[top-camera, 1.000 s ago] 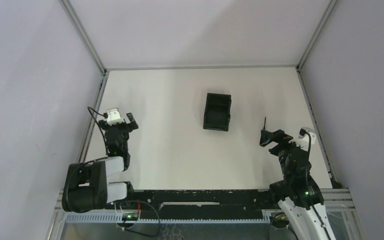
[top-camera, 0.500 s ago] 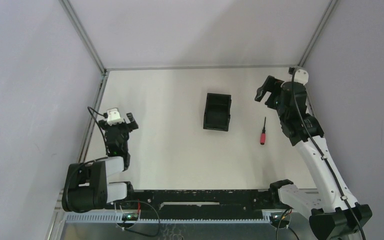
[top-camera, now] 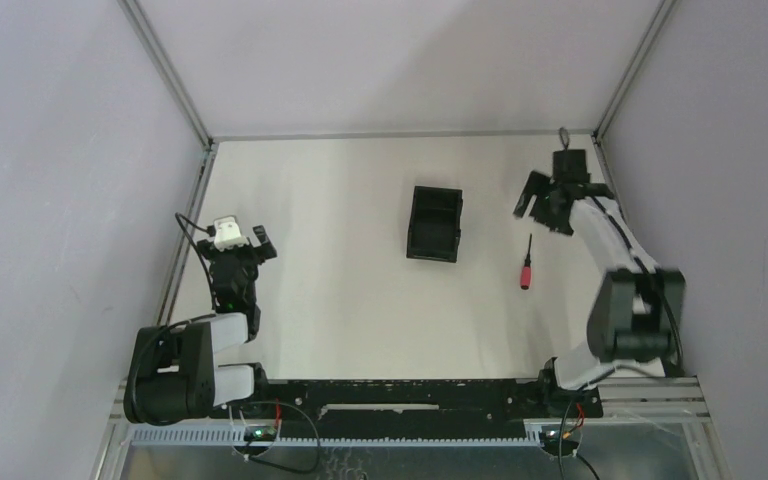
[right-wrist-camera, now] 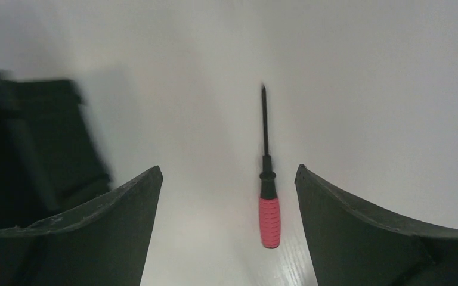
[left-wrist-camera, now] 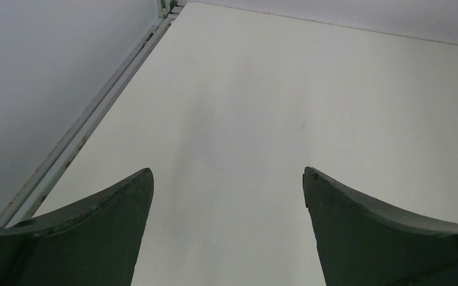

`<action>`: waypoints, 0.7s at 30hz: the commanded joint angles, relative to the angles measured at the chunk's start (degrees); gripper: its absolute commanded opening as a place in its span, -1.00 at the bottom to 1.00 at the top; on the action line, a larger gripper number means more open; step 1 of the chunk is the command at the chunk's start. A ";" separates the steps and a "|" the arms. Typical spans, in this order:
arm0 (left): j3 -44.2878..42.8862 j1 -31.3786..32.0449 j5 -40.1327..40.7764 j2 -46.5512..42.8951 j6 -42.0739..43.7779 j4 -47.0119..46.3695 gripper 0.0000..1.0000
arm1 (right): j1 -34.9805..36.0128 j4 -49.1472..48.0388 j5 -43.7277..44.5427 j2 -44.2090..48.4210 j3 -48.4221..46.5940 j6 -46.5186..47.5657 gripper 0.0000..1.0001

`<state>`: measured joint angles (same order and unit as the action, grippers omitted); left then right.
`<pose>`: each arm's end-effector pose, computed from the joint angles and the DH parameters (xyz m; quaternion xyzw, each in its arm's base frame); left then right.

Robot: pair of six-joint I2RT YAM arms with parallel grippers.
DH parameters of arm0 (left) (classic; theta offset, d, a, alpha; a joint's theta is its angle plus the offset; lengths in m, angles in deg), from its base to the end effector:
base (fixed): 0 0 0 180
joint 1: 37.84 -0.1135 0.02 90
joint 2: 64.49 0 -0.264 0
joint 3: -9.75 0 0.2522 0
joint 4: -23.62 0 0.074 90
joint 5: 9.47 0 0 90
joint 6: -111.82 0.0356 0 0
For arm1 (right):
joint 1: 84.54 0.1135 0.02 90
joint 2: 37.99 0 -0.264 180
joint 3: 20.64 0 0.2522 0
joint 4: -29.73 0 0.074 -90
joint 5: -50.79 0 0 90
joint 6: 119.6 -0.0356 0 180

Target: Put the screwdriver in the bin

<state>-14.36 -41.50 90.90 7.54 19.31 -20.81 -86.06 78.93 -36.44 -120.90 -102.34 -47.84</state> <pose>0.2155 0.0202 0.1708 -0.1009 0.7209 0.0727 0.6817 0.3092 -0.0099 0.2857 0.1695 0.9253 0.0267 0.3383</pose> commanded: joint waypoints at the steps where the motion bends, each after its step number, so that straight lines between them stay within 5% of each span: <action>1: -0.79 0.25 0.13 0.05 0.93 -2.27 1.00 | -0.09 5.22 -1.34 -11.80 0.99 1.23 0.76; 5: -0.81 0.25 0.10 0.09 0.94 -2.27 1.00 | 0.14 2.92 -2.20 -17.34 3.31 1.18 0.55; 9: -0.77 0.23 0.12 0.04 0.92 -2.27 1.00 | 1.38 2.42 -1.68 -20.23 5.21 1.73 0.09; 13: -0.77 0.19 0.11 0.04 0.93 -2.27 1.00 | 1.37 3.34 -1.04 -20.32 4.72 2.28 -0.96; 21: -0.80 0.23 0.14 0.04 0.92 -2.27 1.00 | 3.10 20.79 -0.55 -11.80 -11.42 4.94 -1.00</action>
<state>-14.36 -41.50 90.90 7.54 19.31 -20.81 -83.61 90.28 -37.34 -138.89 -103.35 -44.93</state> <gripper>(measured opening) 0.996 0.029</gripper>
